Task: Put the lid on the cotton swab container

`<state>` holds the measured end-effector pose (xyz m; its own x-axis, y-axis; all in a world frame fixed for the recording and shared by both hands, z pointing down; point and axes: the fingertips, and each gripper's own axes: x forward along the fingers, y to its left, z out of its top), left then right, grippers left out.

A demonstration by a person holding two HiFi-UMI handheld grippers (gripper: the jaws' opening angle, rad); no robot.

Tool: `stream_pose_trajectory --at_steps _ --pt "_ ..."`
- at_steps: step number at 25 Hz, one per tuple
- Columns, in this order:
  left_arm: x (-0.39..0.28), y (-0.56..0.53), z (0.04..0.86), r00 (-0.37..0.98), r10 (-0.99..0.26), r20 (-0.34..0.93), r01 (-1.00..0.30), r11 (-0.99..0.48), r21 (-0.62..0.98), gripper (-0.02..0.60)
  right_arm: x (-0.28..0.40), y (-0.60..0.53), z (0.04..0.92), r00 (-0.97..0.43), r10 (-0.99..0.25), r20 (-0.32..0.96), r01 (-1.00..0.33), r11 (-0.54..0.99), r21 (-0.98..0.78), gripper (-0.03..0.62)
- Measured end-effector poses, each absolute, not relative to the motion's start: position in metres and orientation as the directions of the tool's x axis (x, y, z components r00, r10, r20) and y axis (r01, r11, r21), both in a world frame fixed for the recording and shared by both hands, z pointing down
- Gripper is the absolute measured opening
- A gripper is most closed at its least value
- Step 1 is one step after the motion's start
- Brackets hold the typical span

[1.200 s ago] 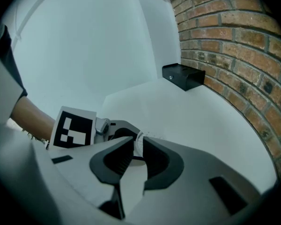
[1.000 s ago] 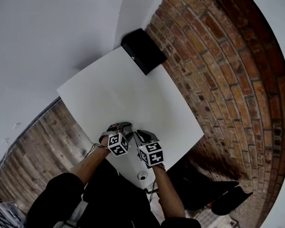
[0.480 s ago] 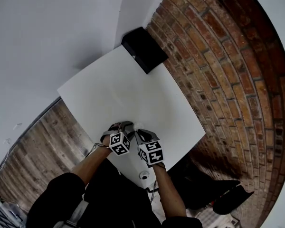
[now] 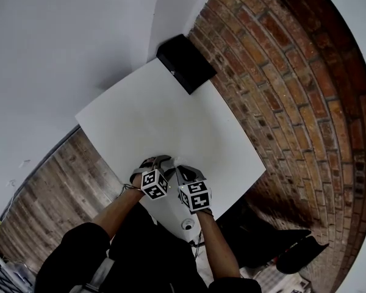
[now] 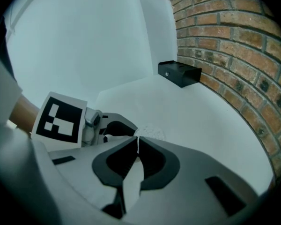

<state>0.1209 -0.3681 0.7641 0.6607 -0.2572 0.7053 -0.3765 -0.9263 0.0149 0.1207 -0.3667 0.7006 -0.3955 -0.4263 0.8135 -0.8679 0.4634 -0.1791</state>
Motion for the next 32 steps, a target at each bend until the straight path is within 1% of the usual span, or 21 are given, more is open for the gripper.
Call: stream_pose_trajectory --at_steps 6,8,11,14,15,19,23,28,32 --pt "0.104 -0.364 0.754 0.677 -0.276 0.682 -0.409 -0.912 0.036 0.207 0.121 -0.367 0.699 -0.376 -0.449 0.811 -0.880 0.448 -0.160 0.031" --pt "0.098 -0.363 0.749 0.681 -0.289 0.673 -0.422 -0.906 0.039 0.207 0.123 -0.368 0.696 -0.362 -0.491 0.792 -0.893 0.425 -0.144 0.031" --pt "0.089 -0.361 0.740 0.688 -0.302 0.660 -0.430 -0.902 0.036 0.207 0.125 -0.367 0.680 -0.341 -0.591 0.731 -0.919 0.373 -0.128 0.031" --pt "0.082 -0.357 0.733 0.694 -0.307 0.652 -0.437 -0.898 0.043 0.201 0.128 -0.358 0.668 -0.332 -0.644 0.689 -0.931 0.340 -0.131 0.031" --pt "0.082 -0.354 0.731 0.697 -0.304 0.649 -0.439 -0.897 0.051 0.189 0.131 -0.354 0.666 -0.322 -0.655 0.684 -0.935 0.333 -0.121 0.031" --pt "0.082 -0.338 0.712 0.711 -0.323 0.625 -0.455 -0.889 0.058 0.108 0.147 -0.333 0.655 -0.270 -0.699 0.662 -0.952 0.296 -0.076 0.028" --pt "0.083 -0.319 0.687 0.713 -0.368 0.597 -0.494 -0.868 0.055 0.043 0.157 -0.310 0.640 -0.261 -0.737 0.624 -0.961 0.261 -0.093 0.028" --pt "0.078 -0.291 0.656 0.700 -0.436 0.566 -0.554 -0.831 0.046 0.017 0.164 -0.273 0.617 -0.266 -0.777 0.571 -0.961 0.257 -0.099 0.028" --pt "0.078 -0.264 0.631 0.690 -0.477 0.544 -0.583 -0.812 0.029 0.017 0.169 -0.242 0.594 -0.275 -0.811 0.516 -0.960 0.258 -0.107 0.026"
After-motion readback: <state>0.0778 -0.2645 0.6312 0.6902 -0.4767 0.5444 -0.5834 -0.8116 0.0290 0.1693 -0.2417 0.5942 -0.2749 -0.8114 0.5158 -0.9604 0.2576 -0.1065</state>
